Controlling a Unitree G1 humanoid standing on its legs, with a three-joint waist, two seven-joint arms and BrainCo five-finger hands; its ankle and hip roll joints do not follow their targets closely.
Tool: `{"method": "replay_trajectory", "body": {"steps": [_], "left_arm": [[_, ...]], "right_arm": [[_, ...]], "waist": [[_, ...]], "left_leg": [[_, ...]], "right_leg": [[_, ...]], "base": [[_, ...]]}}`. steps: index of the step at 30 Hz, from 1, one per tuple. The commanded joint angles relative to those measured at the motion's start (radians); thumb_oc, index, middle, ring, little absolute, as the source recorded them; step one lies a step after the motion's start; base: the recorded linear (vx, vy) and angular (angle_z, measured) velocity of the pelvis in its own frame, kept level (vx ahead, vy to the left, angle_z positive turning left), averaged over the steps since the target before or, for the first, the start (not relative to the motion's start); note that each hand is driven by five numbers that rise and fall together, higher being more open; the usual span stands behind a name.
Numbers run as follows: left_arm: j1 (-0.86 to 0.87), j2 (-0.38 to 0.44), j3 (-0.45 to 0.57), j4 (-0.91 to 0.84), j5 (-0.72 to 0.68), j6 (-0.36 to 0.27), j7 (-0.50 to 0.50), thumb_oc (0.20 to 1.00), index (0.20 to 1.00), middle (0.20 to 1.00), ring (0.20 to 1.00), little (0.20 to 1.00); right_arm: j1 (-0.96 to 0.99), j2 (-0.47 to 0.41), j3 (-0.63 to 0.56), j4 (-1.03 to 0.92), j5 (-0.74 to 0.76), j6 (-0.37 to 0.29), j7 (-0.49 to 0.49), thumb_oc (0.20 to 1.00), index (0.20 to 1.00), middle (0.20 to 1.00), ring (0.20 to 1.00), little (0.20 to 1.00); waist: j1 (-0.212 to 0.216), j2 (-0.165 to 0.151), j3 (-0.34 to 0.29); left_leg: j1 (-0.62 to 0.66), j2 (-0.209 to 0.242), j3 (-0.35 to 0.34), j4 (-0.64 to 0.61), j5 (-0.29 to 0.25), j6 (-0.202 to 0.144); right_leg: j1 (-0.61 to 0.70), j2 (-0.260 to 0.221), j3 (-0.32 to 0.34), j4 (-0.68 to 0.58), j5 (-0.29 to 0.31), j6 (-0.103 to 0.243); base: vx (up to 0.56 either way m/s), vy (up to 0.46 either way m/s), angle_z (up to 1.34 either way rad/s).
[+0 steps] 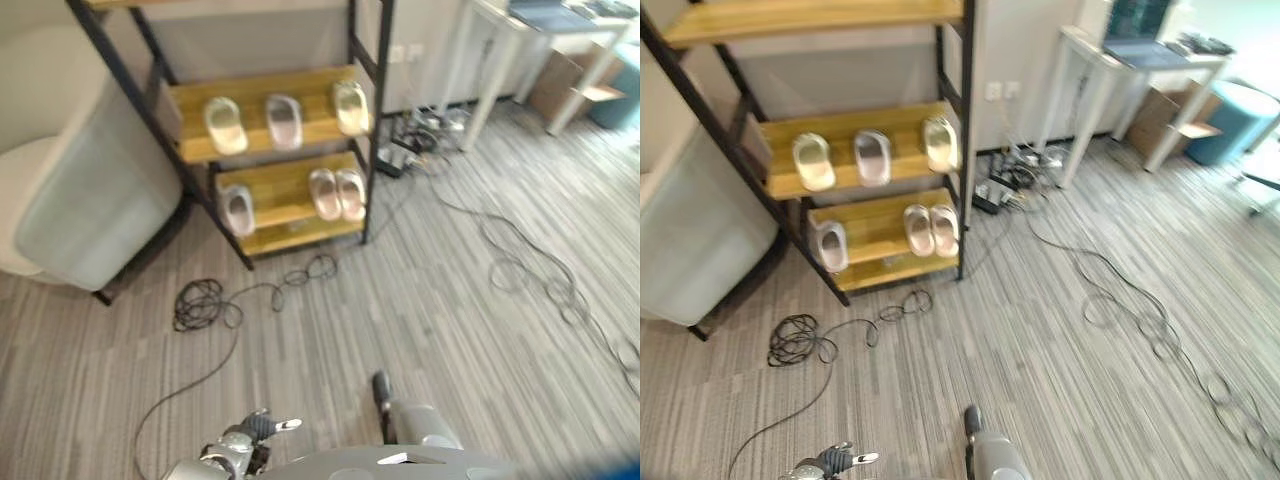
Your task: Arrange the slippers neatly on the shoe rack.
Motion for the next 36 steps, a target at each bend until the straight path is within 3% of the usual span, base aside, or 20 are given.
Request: {"method": "replay_trajectory", "body": {"steps": [1, 3, 4, 5, 6, 7, 8, 9, 10, 13, 14, 16, 20, 21, 22, 27, 28, 31, 33, 36], "left_arm": [[-0.001, 0.052, 0.007, -0.012, -0.057, 0.003, -0.004, 1.000, 1.000, 1.000, 1.000, 1.000], [-0.004, 0.060, 0.022, -0.031, -0.092, 0.002, -0.007, 1.000, 1.000, 1.000, 1.000, 1.000], [-0.009, 0.067, 0.032, -0.045, -0.115, 0.001, -0.004, 1.000, 1.000, 1.000, 1.000, 1.000], [-0.011, 0.071, 0.038, -0.051, -0.124, 0.003, -0.002, 1.000, 1.000, 1.000, 1.000, 1.000], [-0.011, 0.071, 0.038, -0.051, -0.124, 0.003, -0.002, 1.000, 1.000, 1.000, 1.000, 1.000], [-0.024, 0.074, 0.042, -0.061, -0.145, 0.002, -0.008, 1.000, 1.000, 1.000, 1.000, 1.000], [-0.024, 0.074, 0.042, -0.061, -0.145, 0.002, -0.008, 1.000, 1.000, 1.000, 1.000, 1.000], [-0.027, 0.071, 0.046, -0.062, -0.151, 0.003, -0.010, 1.000, 1.000, 1.000, 1.000, 1.000], [-0.026, 0.070, 0.044, -0.059, -0.144, 0.002, -0.008, 1.000, 1.000, 1.000, 1.000, 1.000], [-0.027, 0.070, 0.041, -0.056, -0.135, 0.001, -0.007, 1.000, 1.000, 1.000, 1.000, 1.000], [-0.029, 0.076, 0.044, -0.053, -0.129, 0.002, 0.000, 1.000, 1.000, 1.000, 1.000, 1.000], [-0.032, 0.076, 0.047, -0.049, -0.128, 0.004, 0.004, 1.000, 1.000, 1.000, 1.000, 1.000], [-0.032, 0.085, 0.051, -0.034, -0.126, 0.008, 0.006, 1.000, 1.000, 1.000, 1.000, 1.000], [-0.001, 0.087, 0.054, -0.007, -0.079, 0.019, 0.009, 1.000, 1.000, 1.000, 1.000, 1.000], [0.001, 0.090, 0.052, -0.004, -0.069, 0.021, 0.008, 1.000, 1.000, 1.000, 1.000, 1.000], [0.011, 0.091, 0.046, 0.004, -0.048, 0.023, 0.005, 1.000, 1.000, 1.000, 1.000, 1.000], [0.003, 0.095, 0.042, -0.019, -0.052, 0.017, 0.005, 1.000, 1.000, 1.000, 1.000, 1.000], [-0.011, 0.099, 0.040, -0.039, -0.061, 0.014, 0.008, 1.000, 1.000, 1.000, 1.000, 1.000], [-0.036, 0.110, 0.040, -0.058, -0.075, 0.012, 0.015, 1.000, 1.000, 1.000, 1.000, 1.000], [-0.059, 0.123, -0.008, -0.090, -0.027, -0.004, 0.036, 1.000, 1.000, 1.000, 1.000, 1.000]], "right_arm": [[0.019, -0.026, 0.011, -0.010, 0.015, 0.009, 0.002, 1.000, 1.000, 1.000, 1.000, 1.000], [0.006, -0.035, 0.014, -0.016, 0.024, 0.002, -0.006, 1.000, 1.000, 1.000, 1.000, 1.000], [-0.008, -0.044, 0.023, -0.025, 0.025, -0.003, -0.014, 1.000, 1.000, 1.000, 1.000, 1.000], [-0.017, -0.049, 0.028, -0.030, 0.021, -0.004, -0.018, 1.000, 1.000, 1.000, 1.000, 1.000], [-0.018, -0.049, 0.028, -0.030, 0.021, -0.004, -0.018, 1.000, 1.000, 1.000, 1.000, 1.000], [-0.035, -0.062, 0.042, -0.035, 0.011, -0.010, -0.025, 1.000, 1.000, 1.000, 1.000, 1.000], [-0.035, -0.063, 0.043, -0.035, 0.011, -0.010, -0.025, 1.000, 1.000, 1.000, 1.000, 1.000], [-0.041, -0.063, 0.047, -0.037, 0.008, -0.012, -0.026, 1.000, 1.000, 1.000, 1.000, 1.000], [-0.040, -0.058, 0.049, -0.037, 0.008, -0.013, -0.026, 1.000, 1.000, 1.000, 1.000, 1.000], [-0.038, -0.040, 0.064, -0.037, 0.000, -0.015, -0.023, 1.000, 1.000, 1.000, 1.000, 1.000], [-0.036, -0.018, 0.086, -0.037, -0.014, -0.012, -0.021, 1.000, 1.000, 1.000, 1.000, 1.000], [-0.038, 0.003, 0.109, -0.042, -0.032, -0.013, -0.020, 1.000, 1.000, 1.000, 1.000, 1.000], [-0.037, 0.009, 0.127, -0.038, -0.053, -0.010, -0.017, 1.000, 1.000, 1.000, 1.000, 1.000], [-0.020, 0.016, 0.120, -0.029, -0.076, -0.008, -0.010, 1.000, 1.000, 1.000, 1.000, 1.000], [-0.016, 0.017, 0.114, -0.029, -0.076, -0.007, -0.010, 1.000, 1.000, 1.000, 1.000, 1.000], [-0.003, 0.014, 0.083, -0.032, -0.058, -0.004, -0.008, 1.000, 1.000, 1.000, 1.000, 1.000], [-0.003, 0.023, 0.082, -0.039, -0.062, -0.005, -0.005, 1.000, 1.000, 1.000, 1.000, 1.000], [-0.007, 0.028, 0.081, -0.047, -0.065, -0.007, -0.006, 1.000, 1.000, 1.000, 1.000, 1.000], [-0.022, 0.029, 0.082, -0.060, -0.064, -0.009, -0.007, 1.000, 1.000, 1.000, 1.000, 1.000], [-0.039, 0.030, 0.087, -0.082, -0.060, -0.017, -0.016, 1.000, 1.000, 1.000, 1.000, 1.000]], "waist": [[-0.016, 0.000, -0.022], [0.008, -0.020, -0.002], [0.016, -0.047, 0.014], [0.021, -0.060, 0.024], [0.022, -0.059, 0.025], [0.029, -0.080, 0.031], [0.032, -0.077, 0.034], [0.049, -0.082, 0.033], [0.058, -0.090, 0.029], [0.088, -0.095, 0.036], [0.117, -0.094, 0.035], [0.148, -0.089, 0.033], [0.177, -0.093, 0.033], [0.173, -0.086, -0.008], [0.166, -0.091, -0.016], [0.162, -0.116, -0.049], [0.166, -0.131, -0.063], [0.165, -0.134, -0.061], [0.153, -0.125, -0.042], [0.129, -0.101, -0.023]], "left_leg": [[-0.065, -0.002, 0.022, 0.035, 0.104, 0.062], [-0.188, -0.007, 0.053, 0.255, 0.210, 0.048], [-0.256, -0.012, 0.094, 0.350, 0.258, 0.066], [-0.289, 0.002, 0.149, 0.409, 0.252, 0.084], [-0.289, 0.004, 0.150, 0.413, 0.249, 0.084], [-0.355, 0.035, 0.273, 0.413, 0.216, 0.094], [-0.352, 0.039, 0.276, 0.418, 0.211, 0.095], [-0.379, 0.031, 0.346, 0.341, 0.149, 0.102], [-0.404, 0.014, 0.370, 0.288, 0.125, 0.103], [-0.459, -0.002, 0.407, 0.168, 0.131, 0.101], [-0.499, 0.008, 0.410, 0.057, 0.208, 0.085], [-0.523, 0.019, 0.385, -0.023, 0.274, 0.069], [-0.548, 0.020, 0.352, -0.103, 0.312, 0.062], [-0.505, 0.022, 0.362, -0.169, 0.345, 0.072], [-0.500, 0.015, 0.368, -0.160, 0.341, 0.075], [-0.500, -0.026, 0.389, -0.102, 0.274, 0.103], [-0.498, -0.058, 0.408, -0.067, 0.220, 0.128], [-0.486, -0.078, 0.410, -0.057, 0.189, 0.147], [-0.470, -0.088, 0.401, -0.046, 0.165, 0.164], [-0.414, -0.098, 0.367, -0.052, 0.134, 0.190]], "right_leg": [[0.002, -0.029, 0.047, -0.034, 0.015, 0.109], [0.070, -0.031, 0.043, -0.047, -0.015, 0.082], [0.101, -0.039, 0.037, -0.059, -0.022, 0.064], [0.126, -0.038, 0.033, -0.064, -0.031, 0.050], [0.127, -0.036, 0.034, -0.064, -0.031, 0.050], [0.177, -0.037, 0.014, -0.079, -0.055, 0.031], [0.181, -0.033, 0.016, -0.078, -0.057, 0.031], [0.222, -0.031, 0.005, -0.092, -0.074, 0.032], [0.240, -0.034, -0.001, -0.104, -0.082, 0.036], [0.293, -0.026, -0.010, -0.122, -0.105, 0.041], [0.346, -0.010, -0.010, -0.139, -0.133, 0.043], [0.395, 0.004, 0.003, -0.147, -0.159, 0.042], [0.453, 0.003, 0.026, -0.151, -0.191, 0.044], [0.469, -0.014, 0.030, -0.151, -0.205, 0.062], [0.470, -0.027, 0.028, -0.150, -0.204, 0.069], [0.470, -0.094, 0.039, -0.147, -0.155, 0.123], [0.441, -0.134, 0.052, -0.095, -0.081, 0.161], [0.397, -0.144, 0.045, -0.007, -0.023, 0.187], [0.322, -0.147, 0.042, 0.131, 0.072, 0.214], [0.245, -0.134, 0.031, 0.248, 0.121, 0.206]], "base": [[0.25, -0.262, 0.94], [0.20, -0.276, 0.80], [0.14, -0.323, 0.36], [0.07, -0.235, 0.28], [0.15, -0.300, 0.11], [0.12, -0.189, 0.16], [0.27, -0.255, 0.24], [0.24, -0.075, 0.28], [0.32, -0.088, 0.28], [0.21, -0.008, 0.16], [0.41, 0.016, -0.24], [0.39, 0.057, -0.19], [0.35, 0.132, -0.36], [0.45, 0.262, -0.49], [0.54, 0.325, -0.53], [0.27, 0.221, -0.14], [0.22, 0.227, -0.07], [0.20, 0.221, -0.19], [0.13, 0.189, 0.08], [0.16, 0.143, 0.20]]}}
